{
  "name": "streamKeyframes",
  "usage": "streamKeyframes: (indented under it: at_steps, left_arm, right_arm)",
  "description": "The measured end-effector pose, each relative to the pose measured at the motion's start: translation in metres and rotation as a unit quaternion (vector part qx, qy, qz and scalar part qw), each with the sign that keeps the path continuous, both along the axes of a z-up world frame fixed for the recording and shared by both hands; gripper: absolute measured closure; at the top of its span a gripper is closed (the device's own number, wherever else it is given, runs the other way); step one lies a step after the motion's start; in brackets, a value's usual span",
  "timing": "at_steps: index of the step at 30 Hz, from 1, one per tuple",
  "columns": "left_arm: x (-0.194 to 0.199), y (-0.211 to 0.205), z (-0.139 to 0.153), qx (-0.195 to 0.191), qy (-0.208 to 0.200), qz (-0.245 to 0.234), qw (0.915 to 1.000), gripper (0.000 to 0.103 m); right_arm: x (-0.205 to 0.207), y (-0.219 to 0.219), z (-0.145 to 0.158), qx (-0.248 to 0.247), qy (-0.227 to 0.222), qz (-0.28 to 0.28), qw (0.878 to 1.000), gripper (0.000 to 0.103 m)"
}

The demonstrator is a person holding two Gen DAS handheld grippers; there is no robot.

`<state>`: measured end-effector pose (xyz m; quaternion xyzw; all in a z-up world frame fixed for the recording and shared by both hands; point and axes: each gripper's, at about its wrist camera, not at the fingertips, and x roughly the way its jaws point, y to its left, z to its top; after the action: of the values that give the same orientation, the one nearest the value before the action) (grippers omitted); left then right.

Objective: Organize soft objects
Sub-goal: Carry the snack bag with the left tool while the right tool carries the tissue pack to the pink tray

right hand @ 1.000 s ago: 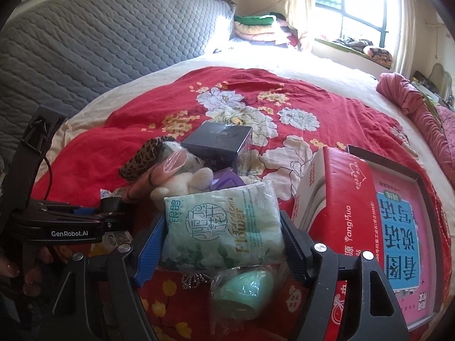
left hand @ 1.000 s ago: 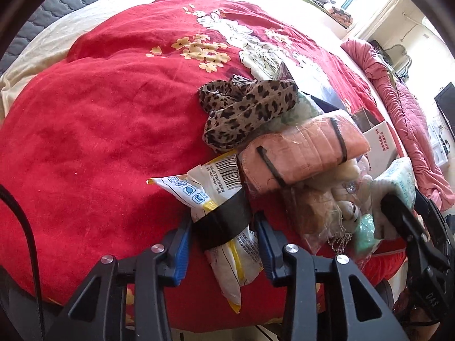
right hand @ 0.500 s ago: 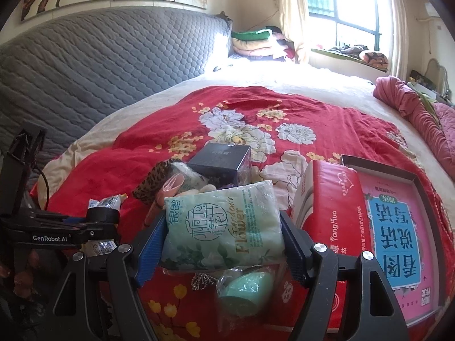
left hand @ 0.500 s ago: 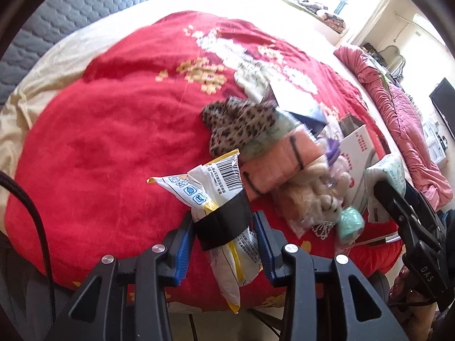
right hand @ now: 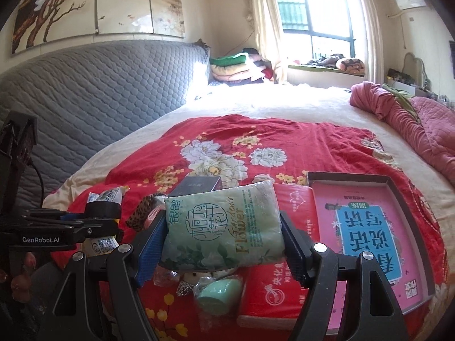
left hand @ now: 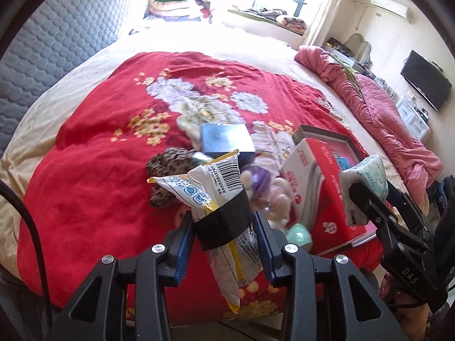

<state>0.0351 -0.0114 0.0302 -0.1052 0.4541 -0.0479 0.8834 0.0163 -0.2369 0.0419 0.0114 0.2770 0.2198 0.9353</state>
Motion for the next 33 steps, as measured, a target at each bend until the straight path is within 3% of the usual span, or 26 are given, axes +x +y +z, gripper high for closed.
streamKeyframes:
  at_steps: [20,27,33]
  left_arm:
    - [0.024,-0.116,0.028,0.038,-0.029,-0.101,0.9937,0.062]
    - [0.034,-0.158,0.023,0.041,-0.022,-0.144,0.9885,0.062]
    - [0.05,-0.202,0.018,0.041,-0.01,-0.185,0.9818,0.062]
  right_arm:
    - [0.003,-0.112,-0.001,0.048,-0.005,-0.149,0.988,0.028]
    - [0.006,-0.147,-0.014,0.037,0.013,-0.201,0.979,0.028]
    - [0.022,-0.184,-0.041,0.027,0.065,-0.239,0.968,0.028]
